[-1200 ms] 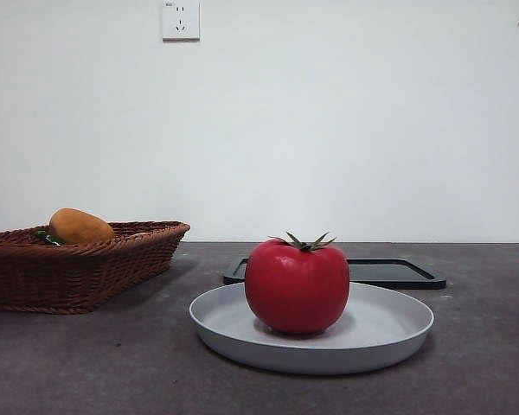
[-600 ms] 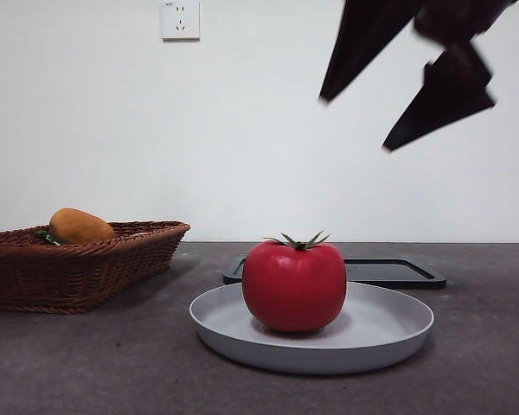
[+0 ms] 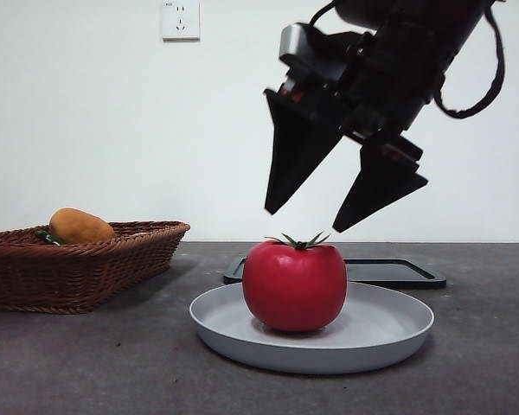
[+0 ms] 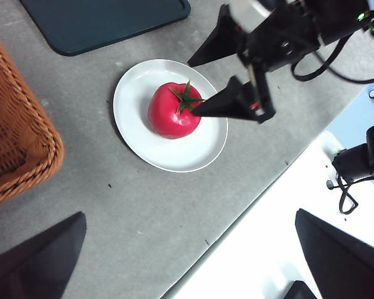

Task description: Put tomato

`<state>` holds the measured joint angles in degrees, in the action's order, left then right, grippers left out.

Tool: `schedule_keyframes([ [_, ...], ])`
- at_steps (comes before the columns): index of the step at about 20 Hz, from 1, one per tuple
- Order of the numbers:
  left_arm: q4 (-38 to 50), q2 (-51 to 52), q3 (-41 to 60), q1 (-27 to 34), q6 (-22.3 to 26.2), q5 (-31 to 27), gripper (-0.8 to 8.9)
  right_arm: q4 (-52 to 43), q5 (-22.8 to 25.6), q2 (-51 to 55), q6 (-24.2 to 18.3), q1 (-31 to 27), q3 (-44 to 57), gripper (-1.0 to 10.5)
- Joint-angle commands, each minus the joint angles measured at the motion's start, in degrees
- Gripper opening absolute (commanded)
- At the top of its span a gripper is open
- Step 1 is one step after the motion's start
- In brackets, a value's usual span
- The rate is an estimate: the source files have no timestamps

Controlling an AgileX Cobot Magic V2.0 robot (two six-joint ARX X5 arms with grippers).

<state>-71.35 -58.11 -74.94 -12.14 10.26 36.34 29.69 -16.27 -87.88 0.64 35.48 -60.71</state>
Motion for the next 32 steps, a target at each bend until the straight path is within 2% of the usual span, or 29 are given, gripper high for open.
schedule_keyframes([
  [1,0.4,-0.3,-1.0,-0.2,1.0,0.3,5.31,-0.9,0.3,-2.1,0.2,1.2,-1.0,5.0],
  [7,0.5,-0.3,-1.0,-0.2,1.0,0.3,5.31,-1.7,1.5,-4.3,0.2,2.3,-1.0,5.0],
  [10,0.5,-0.3,-1.0,-0.2,1.0,0.3,5.31,-2.4,1.5,-5.6,0.6,2.4,-1.0,5.7],
  [17,0.5,-0.3,-1.0,-0.2,0.9,0.3,5.31,-3.2,1.6,-7.7,0.7,3.4,-1.0,5.6],
  [20,0.5,-0.3,-1.0,-0.2,0.9,0.3,5.31,-2.9,2.8,-7.7,0.8,3.4,-1.0,4.7],
  [24,0.5,-0.3,-1.0,-0.2,0.9,0.3,5.31,-2.4,2.8,-8.1,0.9,3.4,-1.0,4.5],
  [29,0.5,-0.3,-1.0,-0.2,0.9,0.3,5.31,-2.1,2.8,-8.4,0.9,3.4,-1.0,2.8],
  [32,0.5,-0.3,-1.0,-0.2,0.9,0.3,5.31,-2.1,2.8,-8.3,0.9,3.4,-1.0,2.4],
])
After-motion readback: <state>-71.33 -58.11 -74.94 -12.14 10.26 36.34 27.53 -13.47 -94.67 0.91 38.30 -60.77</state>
